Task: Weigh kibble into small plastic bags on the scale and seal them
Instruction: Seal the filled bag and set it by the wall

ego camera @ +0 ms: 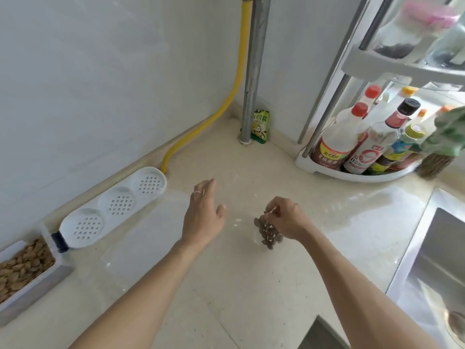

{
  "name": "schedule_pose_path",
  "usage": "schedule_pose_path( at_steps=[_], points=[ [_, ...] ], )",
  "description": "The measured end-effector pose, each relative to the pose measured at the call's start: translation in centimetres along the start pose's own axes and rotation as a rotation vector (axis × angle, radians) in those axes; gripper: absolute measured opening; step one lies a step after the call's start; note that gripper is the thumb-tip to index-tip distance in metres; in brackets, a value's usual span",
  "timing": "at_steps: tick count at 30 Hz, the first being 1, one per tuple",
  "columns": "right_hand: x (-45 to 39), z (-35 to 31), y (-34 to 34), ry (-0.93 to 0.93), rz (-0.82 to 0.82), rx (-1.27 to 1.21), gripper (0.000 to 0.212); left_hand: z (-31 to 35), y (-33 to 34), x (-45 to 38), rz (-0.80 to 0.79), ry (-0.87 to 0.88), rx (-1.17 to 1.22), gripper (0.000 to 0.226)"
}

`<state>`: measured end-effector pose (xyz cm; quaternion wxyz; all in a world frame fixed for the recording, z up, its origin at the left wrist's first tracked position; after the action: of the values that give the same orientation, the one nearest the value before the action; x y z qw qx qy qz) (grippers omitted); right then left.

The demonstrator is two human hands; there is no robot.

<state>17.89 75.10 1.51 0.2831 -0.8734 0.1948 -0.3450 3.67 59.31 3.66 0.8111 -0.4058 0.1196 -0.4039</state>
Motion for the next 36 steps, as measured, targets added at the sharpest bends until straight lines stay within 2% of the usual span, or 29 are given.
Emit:
schedule_pose_path(
  at_steps=[2,4,7,10,12,15,21,29,32,36],
  points=[
    [-1.2,0.6,-0.5,0.039,0.07,0.118,0.024,-0.1,2.0,-0.2,-0.076,0.173,-0.23,0.062],
    [-1.5,1.0,-0.6,0.03,0.214,0.288,0.04,-0.5,3.9,-0.4,-0.24,0.262,-0.431,0.059],
    [-0.5,1.3,1.1,-0.051,0.372,0.362,0.036,-1.0,6.0,-0.6,-0.459,0.268,-0.605,0.054],
    [0.7,2.7,4.6,-0.143,0.322,0.487,0.041,-1.3,7.2,-0.9,-0.519,0.236,-0.665,0.058],
    [0.5,3.7,5.6,-0.122,0.264,0.522,0.052,-1.6,7.4,-1.9,-0.538,0.22,-0.69,0.06],
    [-1.4,3.8,5.1,-0.068,0.209,0.512,0.058,-1.8,7.2,-4.6,-0.563,0.224,-0.716,0.061],
    [-5.1,2.8,3.4,-0.023,0.148,0.479,0.063,-1.6,7.1,-8.8,-0.589,0.192,-0.699,0.064],
    [-5.1,1.8,2.8,-0.033,0.19,0.49,0.064,-1.6,6.2,-9.2,-0.571,0.199,-0.61,0.066],
    [-4.6,0.2,3.1,-0.106,0.242,0.47,0.057,-1.8,4.6,-7.7,-0.471,0.194,-0.563,0.064],
    [-4.2,-3.9,4.8,-0.231,0.282,0.39,0.042,-3.3,0.9,-4.5,-0.236,0.18,-0.459,0.055]
  ],
)
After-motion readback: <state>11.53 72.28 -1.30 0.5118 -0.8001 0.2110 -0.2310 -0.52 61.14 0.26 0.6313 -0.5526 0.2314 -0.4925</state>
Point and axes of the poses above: each hand's wrist, its own x-axis away from the middle knuckle, its own y-axis out of the palm, z = x × y, the point moved 2 cm from there along -x, towards the middle knuckle, and after that the axes turned 8 degrees about -z, right-handed, at the moved point
